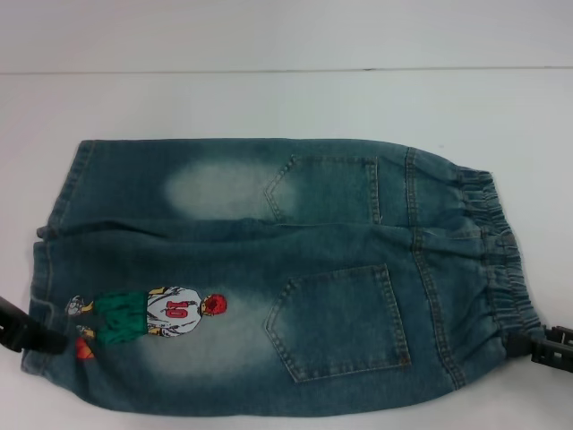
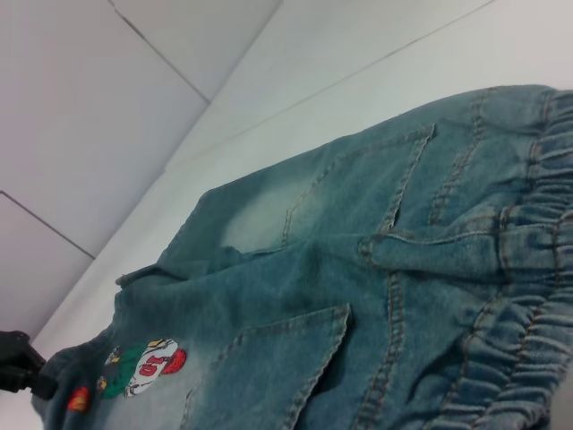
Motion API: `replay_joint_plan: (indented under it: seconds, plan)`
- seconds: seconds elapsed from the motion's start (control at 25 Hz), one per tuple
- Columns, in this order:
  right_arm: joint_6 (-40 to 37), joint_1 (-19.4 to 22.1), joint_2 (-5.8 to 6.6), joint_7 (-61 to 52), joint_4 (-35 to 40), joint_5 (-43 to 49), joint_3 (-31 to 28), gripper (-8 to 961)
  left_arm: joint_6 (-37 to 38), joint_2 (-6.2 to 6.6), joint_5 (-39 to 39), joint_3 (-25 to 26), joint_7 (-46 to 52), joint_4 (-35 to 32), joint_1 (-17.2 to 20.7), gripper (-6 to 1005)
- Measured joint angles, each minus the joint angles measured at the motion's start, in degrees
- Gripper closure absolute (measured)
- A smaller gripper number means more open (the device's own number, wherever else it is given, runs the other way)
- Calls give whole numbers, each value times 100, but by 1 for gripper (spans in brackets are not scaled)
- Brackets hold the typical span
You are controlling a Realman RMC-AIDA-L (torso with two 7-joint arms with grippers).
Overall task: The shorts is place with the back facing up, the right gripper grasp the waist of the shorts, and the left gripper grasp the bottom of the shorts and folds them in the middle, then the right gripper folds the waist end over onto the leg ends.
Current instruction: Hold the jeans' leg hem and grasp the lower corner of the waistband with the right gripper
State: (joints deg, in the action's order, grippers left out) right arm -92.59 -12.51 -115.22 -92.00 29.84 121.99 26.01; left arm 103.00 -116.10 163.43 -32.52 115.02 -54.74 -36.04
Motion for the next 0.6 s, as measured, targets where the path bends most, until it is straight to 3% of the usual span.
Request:
replay_joint_plan:
  seconds: [0.6]
  plan:
    - [72, -32, 12, -227, 34, 0, 28, 369, -63, 9, 17, 0, 11, -2, -18, 954]
